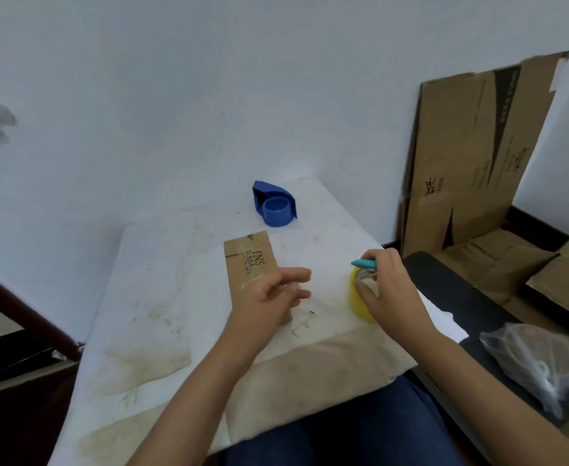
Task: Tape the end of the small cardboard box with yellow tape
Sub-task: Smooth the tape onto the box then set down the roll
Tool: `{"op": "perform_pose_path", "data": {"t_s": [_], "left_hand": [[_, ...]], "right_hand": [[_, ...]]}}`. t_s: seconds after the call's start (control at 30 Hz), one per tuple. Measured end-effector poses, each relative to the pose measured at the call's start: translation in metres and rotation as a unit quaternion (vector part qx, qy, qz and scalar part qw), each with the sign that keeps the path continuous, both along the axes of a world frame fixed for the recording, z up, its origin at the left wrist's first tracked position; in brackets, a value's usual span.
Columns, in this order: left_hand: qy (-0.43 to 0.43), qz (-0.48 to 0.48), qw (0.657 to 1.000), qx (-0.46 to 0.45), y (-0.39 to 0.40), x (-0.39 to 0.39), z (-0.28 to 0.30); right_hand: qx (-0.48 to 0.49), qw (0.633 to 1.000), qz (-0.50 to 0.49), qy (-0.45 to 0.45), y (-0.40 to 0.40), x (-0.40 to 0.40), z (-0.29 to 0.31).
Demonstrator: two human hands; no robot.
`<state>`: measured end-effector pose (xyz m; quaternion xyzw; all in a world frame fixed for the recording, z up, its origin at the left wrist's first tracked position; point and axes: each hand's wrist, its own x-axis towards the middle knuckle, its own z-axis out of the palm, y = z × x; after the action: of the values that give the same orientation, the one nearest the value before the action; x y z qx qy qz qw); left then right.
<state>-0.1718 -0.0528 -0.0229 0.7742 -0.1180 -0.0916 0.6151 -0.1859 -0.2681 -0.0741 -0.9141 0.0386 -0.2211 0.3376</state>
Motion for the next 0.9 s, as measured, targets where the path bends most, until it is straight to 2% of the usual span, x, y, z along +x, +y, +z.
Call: {"op": "perform_pose_path", "data": {"t_s": [0.07, 0.13, 0.23, 0.33, 0.47, 0.6, 0.9], "left_hand": [[-0.064, 0.055, 0.995, 0.048, 0.027, 0.007, 0.0], [-0.142, 0.09, 0.979, 0.118, 0.05, 0.015, -0.005], [-0.236, 0.09, 0.944, 0.214, 0.07, 0.022, -0.02], [-0.265, 0.039, 0.934, 0.238, 0.074, 0.026, -0.036], [-0.282, -0.007, 0.925, 0.253, 0.066, 0.038, -0.052], [-0.301, 0.014, 0.917, 0.26, 0.058, 0.048, -0.069], [-0.382, 0.039, 0.87, 0.31, 0.053, 0.064, -0.09]], "right_hand": [[0.004, 1.0, -0.001, -0.012, 0.012, 0.004, 0.007], [0.057, 0.998, 0.016, 0.009, 0.029, 0.008, 0.015], [0.127, 0.989, 0.07, 0.033, 0.055, 0.014, 0.021], [0.119, 0.986, 0.115, 0.017, 0.075, 0.021, 0.024], [0.07, 0.984, 0.154, -0.05, 0.092, 0.028, 0.02], [0.047, 0.982, 0.181, -0.029, 0.098, 0.035, 0.005], [0.079, 0.983, 0.16, -0.042, 0.094, 0.037, -0.015]]}}
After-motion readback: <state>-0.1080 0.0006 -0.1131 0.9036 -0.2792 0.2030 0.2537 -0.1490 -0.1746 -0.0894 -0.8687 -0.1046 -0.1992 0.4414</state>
